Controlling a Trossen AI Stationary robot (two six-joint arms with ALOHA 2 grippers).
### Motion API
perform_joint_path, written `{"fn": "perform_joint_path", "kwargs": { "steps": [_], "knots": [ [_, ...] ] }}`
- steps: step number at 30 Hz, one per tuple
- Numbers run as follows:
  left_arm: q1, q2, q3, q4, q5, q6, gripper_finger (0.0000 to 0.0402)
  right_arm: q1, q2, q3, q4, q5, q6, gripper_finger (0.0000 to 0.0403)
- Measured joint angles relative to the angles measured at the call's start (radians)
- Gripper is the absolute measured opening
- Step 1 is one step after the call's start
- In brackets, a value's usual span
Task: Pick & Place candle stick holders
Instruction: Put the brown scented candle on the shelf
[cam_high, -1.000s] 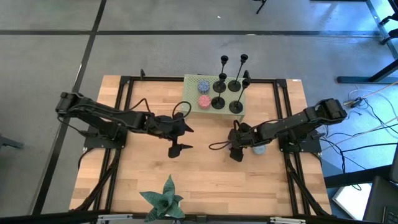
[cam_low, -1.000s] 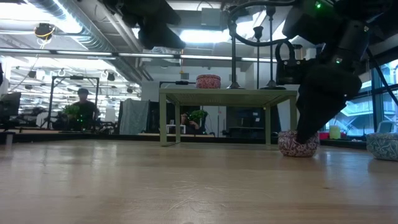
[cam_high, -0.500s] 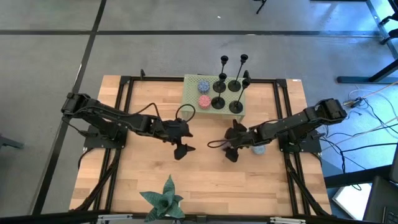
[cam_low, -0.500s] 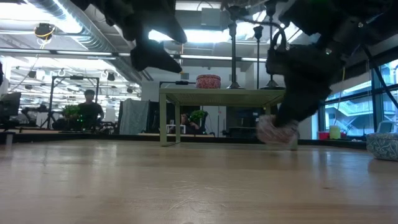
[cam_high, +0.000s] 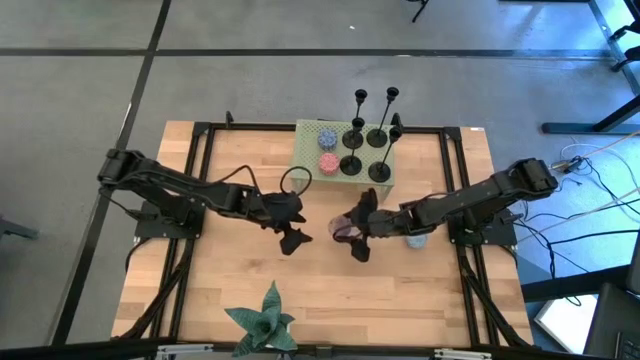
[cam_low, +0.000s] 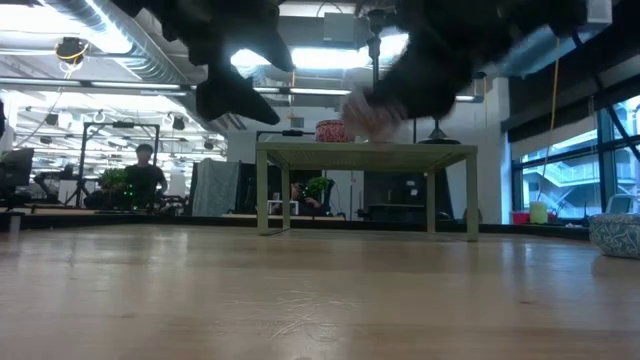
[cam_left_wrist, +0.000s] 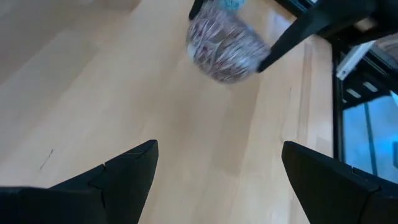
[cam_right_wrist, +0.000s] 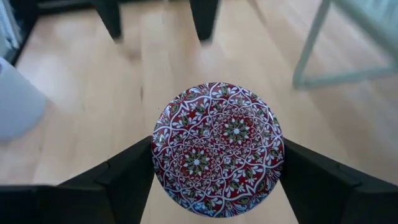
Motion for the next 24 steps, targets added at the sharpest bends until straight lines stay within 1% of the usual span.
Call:
{"fn": "perform_joint_path", "kwargs": {
  "steps": [2,5,8,11,13,15,17,19,24],
  "knots": [
    [0.006,-0.016,0.000,-0.014,0.027,0.015,0.0340,0.000,0.000,0.051,-0.027,0.004,-0.034,0.0306],
    [0.011,-0.056,0.000,-0.062,0.029,0.032,0.0340,-0.001,0.000,0.130,-0.065,0.022,-0.070,0.0306],
    [0.011,-0.112,0.000,-0.132,-0.009,0.053,0.0340,-0.001,0.001,0.211,-0.125,0.088,-0.104,0.0306],
    [0.011,-0.182,0.000,-0.196,-0.078,0.103,0.0340,-0.001,0.020,0.291,-0.183,0.139,-0.117,0.0306],
    [0.011,-0.223,0.000,-0.214,-0.139,0.143,0.0340,-0.001,0.050,0.342,-0.212,0.162,-0.116,0.0306],
    [0.011,-0.267,0.000,-0.249,-0.196,0.181,0.0340,-0.008,0.094,0.394,-0.231,0.163,-0.117,0.0306],
    [0.011,-0.299,0.000,-0.246,-0.235,0.225,0.0340,-0.016,0.143,0.443,-0.231,0.162,-0.122,0.0307],
    [0.011,-0.328,0.000,-0.259,-0.247,0.272,0.0340,-0.022,0.194,0.497,-0.233,0.177,-0.143,0.0307],
    [0.008,-0.361,0.000,-0.296,-0.239,0.453,0.0340,-0.037,0.271,0.613,-0.336,0.314,-0.142,0.0307]
  ]
}}
